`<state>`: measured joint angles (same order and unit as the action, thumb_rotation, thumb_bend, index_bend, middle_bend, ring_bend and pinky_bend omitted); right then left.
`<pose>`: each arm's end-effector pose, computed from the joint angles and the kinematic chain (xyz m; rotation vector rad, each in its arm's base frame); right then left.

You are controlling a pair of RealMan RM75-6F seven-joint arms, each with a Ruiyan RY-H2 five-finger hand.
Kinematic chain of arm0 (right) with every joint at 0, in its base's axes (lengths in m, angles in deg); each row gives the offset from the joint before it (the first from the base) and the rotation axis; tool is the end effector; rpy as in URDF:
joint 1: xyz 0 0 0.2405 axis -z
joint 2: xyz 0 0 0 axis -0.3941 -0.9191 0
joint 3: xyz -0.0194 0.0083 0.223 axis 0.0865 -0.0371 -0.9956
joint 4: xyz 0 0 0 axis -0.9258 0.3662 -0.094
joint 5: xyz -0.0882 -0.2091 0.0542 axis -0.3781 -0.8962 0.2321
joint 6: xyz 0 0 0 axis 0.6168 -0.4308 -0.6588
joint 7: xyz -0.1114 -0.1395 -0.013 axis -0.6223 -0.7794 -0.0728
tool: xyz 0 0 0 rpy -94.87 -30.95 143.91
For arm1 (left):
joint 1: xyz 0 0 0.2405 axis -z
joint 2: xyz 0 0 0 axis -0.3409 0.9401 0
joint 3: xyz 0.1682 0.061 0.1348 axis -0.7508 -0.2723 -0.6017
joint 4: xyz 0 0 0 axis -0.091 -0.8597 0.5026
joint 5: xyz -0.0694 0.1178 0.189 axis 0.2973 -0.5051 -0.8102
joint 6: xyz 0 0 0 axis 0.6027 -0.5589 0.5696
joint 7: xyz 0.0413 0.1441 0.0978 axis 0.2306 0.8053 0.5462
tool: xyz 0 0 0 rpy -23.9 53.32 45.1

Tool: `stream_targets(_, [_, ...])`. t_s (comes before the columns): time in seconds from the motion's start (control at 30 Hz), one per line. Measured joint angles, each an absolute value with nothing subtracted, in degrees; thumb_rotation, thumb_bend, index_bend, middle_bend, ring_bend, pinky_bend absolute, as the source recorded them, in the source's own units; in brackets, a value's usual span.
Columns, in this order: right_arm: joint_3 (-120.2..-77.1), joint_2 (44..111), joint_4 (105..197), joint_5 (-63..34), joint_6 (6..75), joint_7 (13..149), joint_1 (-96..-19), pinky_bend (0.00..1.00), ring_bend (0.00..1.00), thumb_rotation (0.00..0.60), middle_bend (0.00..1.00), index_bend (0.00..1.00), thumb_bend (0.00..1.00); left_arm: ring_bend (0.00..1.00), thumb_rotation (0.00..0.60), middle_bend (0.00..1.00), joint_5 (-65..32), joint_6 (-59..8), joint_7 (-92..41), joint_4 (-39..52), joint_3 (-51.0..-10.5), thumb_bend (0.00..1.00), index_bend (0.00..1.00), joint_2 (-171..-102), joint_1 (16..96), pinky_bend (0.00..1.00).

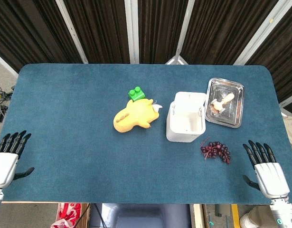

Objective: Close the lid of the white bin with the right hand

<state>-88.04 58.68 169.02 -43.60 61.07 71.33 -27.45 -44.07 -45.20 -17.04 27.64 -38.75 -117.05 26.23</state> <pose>-0.2830 -0.1981 0.1059 1.5478 -0.7953 0.8015 -0.2780 0.2107 0.1068 -1.5211 -0.8091 -0.8111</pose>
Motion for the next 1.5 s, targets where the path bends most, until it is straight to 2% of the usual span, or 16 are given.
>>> stream_targets(0.4, [-88.26,58.51,169.93,-43.20,60.92,71.71,-27.47,0.00,0.00,0.600,0.00,0.00,0.22,0.00,0.600,0.00,-44.38,-45.70,-17.05,27.96,-38.89,0.00,0.00,-116.89,25.96,0.00])
stream_targets(0.6, [-89.08,57.50,173.78,-42.40,60.19,72.25,-28.14,0.00,0.00,0.600,0.00,0.00,0.22,0.00,0.600,0.00,-43.70,-45.60,-17.89,27.99,-38.66,0.00,0.00,-116.74,25.90,0.00])
stream_targets(0.67, [-89.80,56.72,176.21,-41.71,59.37,72.39,-28.87,0.09,0.02,0.600,0.00,0.00,0.25,0.00,0.600,0.00,-43.23,-45.50,-18.26,28.10,-38.49,0.00,0.00,-116.61,25.88,0.00])
stream_targets(0.73, [-90.84,55.92,178.45,-40.69,58.19,72.33,-29.93,0.27,0.11,0.600,0.08,0.00,0.34,0.00,0.600,0.00,-42.87,-45.35,-18.44,28.26,-38.38,0.00,0.00,-116.53,25.89,0.00])
stream_targets(0.8, [-92.43,55.01,180.76,-38.79,56.42,72.05,-31.48,0.48,0.32,0.600,0.26,0.00,0.43,0.00,0.600,0.00,-42.70,-45.13,-18.52,28.48,-38.29,0.00,0.00,-116.50,25.97,0.00])
stream_targets(0.83, [-93.19,54.64,181.64,-37.78,55.62,71.90,-32.20,0.55,0.41,0.600,0.36,0.00,0.47,0.00,0.600,0.00,-42.70,-45.02,-18.43,28.56,-38.26,0.00,0.00,-116.53,26.08,0.00])
stream_targets(0.93, [-96.33,53.23,184.48,-33.22,52.15,71.43,-35.25,0.65,0.58,0.600,0.52,0.00,0.55,0.00,0.600,0.00,-42.62,-44.44,-17.67,28.75,-38.20,0.00,0.00,-116.75,26.39,0.00])
stream_targets(1.13, [-102.13,49.92,189.55,-22.23,44.37,69.34,-41.89,0.72,0.72,0.600,0.67,0.00,0.64,0.00,0.600,0.00,-42.07,-43.93,-17.36,29.23,-38.12,0.00,0.00,-116.82,26.59,0.00])
stream_targets(1.2, [-103.70,49.03,190.64,-19.13,42.04,68.65,-44.22,0.74,0.75,0.600,0.69,0.00,0.65,0.00,0.600,0.00,-41.94,-43.85,-17.38,29.28,-38.05,0.00,0.00,-116.82,26.64,0.00])
stream_targets(1.5, [-107.48,48.19,192.51,-5.47,34.69,64.83,-52.98,0.74,0.76,0.600,0.70,0.00,0.67,0.00,0.600,0.00,-41.09,-42.35,-17.66,29.74,-37.97,0.00,0.00,-116.66,27.26,0.00])
